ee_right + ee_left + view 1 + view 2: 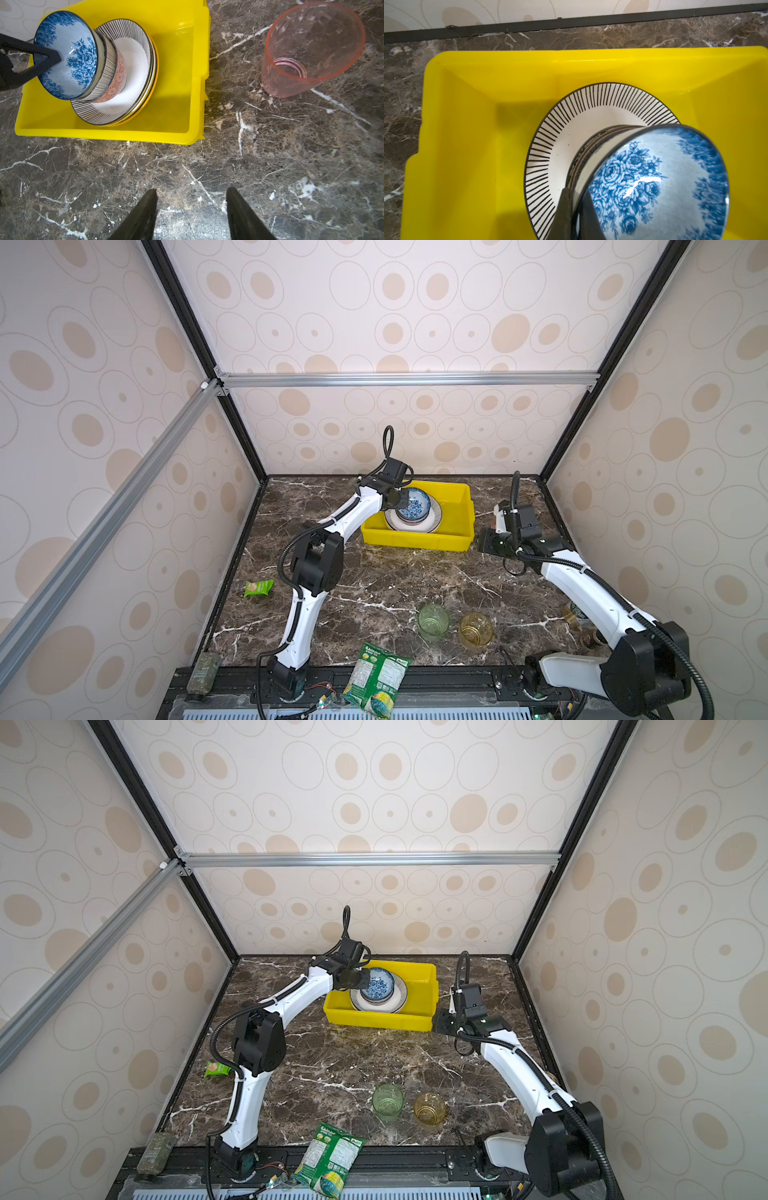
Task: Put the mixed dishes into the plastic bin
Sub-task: 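Lower the blue-and-white bowl into the pink-striped bowl with the left gripper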
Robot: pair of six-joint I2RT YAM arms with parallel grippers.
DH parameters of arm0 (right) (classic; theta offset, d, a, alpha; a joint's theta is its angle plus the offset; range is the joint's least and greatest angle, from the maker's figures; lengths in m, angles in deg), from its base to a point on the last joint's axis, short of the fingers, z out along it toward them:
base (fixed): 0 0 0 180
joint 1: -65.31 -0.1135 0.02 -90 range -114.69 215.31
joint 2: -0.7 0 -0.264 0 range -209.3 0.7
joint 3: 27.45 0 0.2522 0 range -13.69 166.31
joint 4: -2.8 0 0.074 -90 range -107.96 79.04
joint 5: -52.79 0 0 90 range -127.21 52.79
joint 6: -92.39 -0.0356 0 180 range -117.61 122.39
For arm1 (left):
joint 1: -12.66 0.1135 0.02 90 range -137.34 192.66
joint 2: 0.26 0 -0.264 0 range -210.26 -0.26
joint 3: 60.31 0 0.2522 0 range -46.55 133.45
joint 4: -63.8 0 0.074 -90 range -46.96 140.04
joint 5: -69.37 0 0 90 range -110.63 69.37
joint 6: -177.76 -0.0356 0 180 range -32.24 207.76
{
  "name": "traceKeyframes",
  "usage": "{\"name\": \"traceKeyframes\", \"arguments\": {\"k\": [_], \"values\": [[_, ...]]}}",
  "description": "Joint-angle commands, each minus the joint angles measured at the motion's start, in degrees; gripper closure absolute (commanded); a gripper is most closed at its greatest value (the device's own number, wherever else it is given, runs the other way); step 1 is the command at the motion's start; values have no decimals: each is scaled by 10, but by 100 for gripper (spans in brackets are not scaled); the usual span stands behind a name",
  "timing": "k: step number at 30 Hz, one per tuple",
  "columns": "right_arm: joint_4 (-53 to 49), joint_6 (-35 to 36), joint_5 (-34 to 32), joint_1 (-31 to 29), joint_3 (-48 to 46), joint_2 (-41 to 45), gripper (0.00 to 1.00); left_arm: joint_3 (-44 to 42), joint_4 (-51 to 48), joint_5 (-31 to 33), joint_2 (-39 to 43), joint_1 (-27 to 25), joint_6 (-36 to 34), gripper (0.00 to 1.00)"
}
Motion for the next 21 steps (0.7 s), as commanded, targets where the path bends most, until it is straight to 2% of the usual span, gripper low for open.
{"name": "traceKeyframes", "arguments": {"k": [1, 21], "values": [[-8, 6, 3, 3, 9, 1, 43, 22, 13, 3, -2, 4, 12, 100], [-26, 8, 4, 3, 7, 29, 43, -9, 28, 1, 17, 4, 27, 92]]}}
